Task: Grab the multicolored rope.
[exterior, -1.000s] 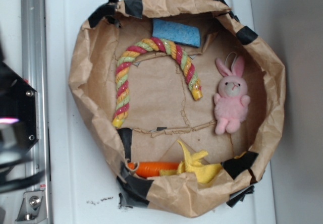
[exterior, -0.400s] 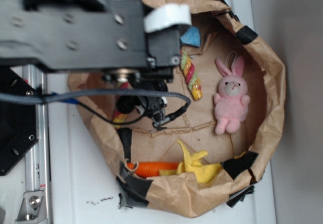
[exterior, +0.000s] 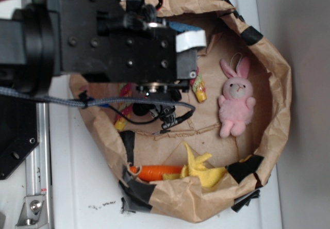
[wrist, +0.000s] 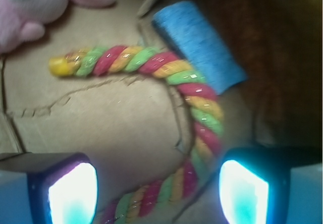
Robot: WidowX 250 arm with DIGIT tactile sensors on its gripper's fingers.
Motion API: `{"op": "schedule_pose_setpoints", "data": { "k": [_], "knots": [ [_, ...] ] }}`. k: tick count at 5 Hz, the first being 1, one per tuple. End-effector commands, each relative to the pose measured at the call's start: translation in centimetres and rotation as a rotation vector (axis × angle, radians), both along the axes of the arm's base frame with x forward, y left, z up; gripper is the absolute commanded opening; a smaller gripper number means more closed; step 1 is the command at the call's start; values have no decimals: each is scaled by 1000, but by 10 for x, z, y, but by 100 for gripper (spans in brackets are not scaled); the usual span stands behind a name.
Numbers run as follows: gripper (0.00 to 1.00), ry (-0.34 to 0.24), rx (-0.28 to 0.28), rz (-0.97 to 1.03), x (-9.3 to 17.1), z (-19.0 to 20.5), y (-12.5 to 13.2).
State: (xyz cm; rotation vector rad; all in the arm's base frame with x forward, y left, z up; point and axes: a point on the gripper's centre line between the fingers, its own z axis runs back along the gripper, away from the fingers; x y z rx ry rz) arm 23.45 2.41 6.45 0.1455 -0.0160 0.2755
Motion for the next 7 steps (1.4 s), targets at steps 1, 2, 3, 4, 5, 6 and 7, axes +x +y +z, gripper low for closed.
{"op": "schedule_pose_setpoints", "data": {
  "k": [1, 2, 3, 4, 5, 6, 7],
  "knots": [
    [100, -33, 5, -97, 1, -10, 45],
    [100, 3, -53, -33, 10, -37, 48],
    [100, 55, -19, -106, 21, -45, 47],
    [100, 49, -75, -60, 16, -47, 51],
    [91, 75, -45, -54, 18, -47, 48],
    [0, 98, -52, -44, 20, -49, 47],
    [0, 100, -30, -74, 19, -45, 44]
  ]
}}
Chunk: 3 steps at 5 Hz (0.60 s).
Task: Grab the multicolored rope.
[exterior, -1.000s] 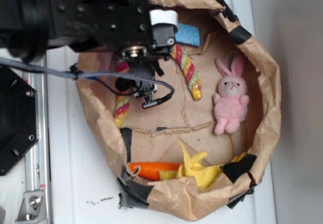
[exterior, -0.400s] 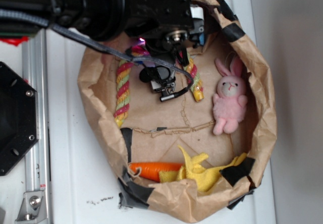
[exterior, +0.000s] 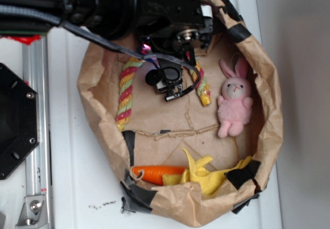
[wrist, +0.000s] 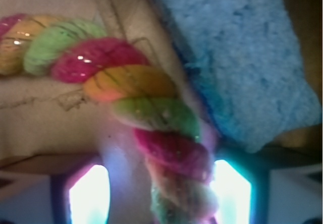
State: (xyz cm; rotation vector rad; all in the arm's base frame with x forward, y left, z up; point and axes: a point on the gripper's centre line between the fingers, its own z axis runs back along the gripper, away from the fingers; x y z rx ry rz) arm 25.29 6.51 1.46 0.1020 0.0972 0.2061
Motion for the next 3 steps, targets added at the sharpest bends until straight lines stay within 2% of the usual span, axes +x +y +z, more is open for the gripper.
{"op": "schedule_pose_setpoints", "data": {
  "k": [1, 2, 3],
  "knots": [
    [0, -39, 34, -66, -1, 23, -3],
    [0, -155, 137, -182, 11, 72, -30],
    [0, -263, 75, -208, 28, 125, -62]
  ]
}}
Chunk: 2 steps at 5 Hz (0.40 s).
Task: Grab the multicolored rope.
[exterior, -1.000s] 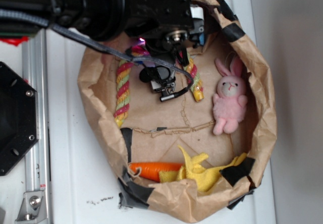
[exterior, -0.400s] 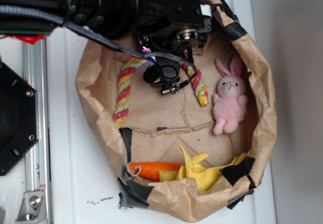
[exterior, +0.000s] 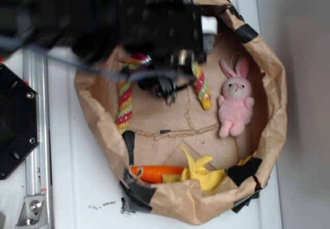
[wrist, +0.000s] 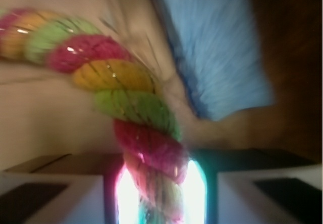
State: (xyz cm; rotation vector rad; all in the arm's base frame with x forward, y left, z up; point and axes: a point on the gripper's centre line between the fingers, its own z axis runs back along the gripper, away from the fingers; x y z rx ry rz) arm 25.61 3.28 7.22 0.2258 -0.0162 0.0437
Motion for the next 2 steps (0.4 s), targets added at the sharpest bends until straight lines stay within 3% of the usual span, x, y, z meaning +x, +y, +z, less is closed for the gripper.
{"op": "schedule_pose_setpoints", "data": {
  "k": [1, 2],
  "knots": [
    [0, -152, -42, -115, 32, 102, -47],
    [0, -163, -82, -58, 28, 93, -43]
  ]
}}
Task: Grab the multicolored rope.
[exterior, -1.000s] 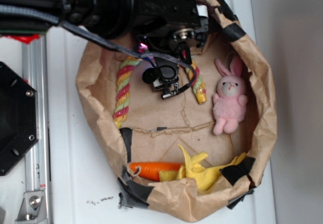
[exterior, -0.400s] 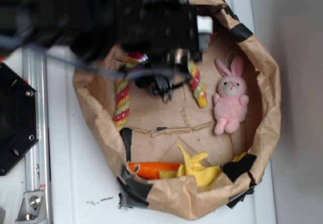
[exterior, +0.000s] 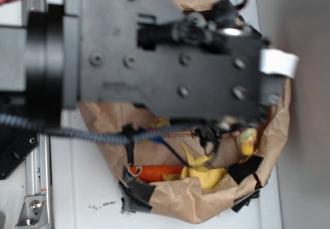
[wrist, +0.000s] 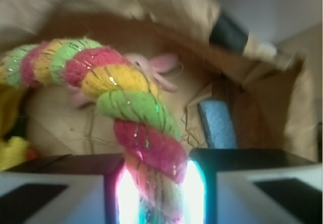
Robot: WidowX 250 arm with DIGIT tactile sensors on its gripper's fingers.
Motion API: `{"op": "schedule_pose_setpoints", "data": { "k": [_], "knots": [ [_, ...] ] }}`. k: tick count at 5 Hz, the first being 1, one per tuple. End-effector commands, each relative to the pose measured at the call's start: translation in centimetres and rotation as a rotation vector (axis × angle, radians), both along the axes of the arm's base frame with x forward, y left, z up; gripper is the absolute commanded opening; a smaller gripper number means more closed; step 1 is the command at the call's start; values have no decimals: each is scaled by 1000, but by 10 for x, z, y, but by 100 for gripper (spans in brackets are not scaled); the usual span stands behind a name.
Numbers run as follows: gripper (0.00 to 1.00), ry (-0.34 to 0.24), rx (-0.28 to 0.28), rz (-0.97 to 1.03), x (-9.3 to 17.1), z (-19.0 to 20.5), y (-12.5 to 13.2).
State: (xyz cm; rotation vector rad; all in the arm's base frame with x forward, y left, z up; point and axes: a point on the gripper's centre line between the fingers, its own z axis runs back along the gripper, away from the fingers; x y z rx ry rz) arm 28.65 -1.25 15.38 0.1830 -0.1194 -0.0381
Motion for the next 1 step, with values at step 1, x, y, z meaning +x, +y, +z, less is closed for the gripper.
{"op": "schedule_pose_setpoints", "data": {
  "k": [1],
  "knots": [
    [0, -73, -73, 48, -9, 6, 10]
  ]
}}
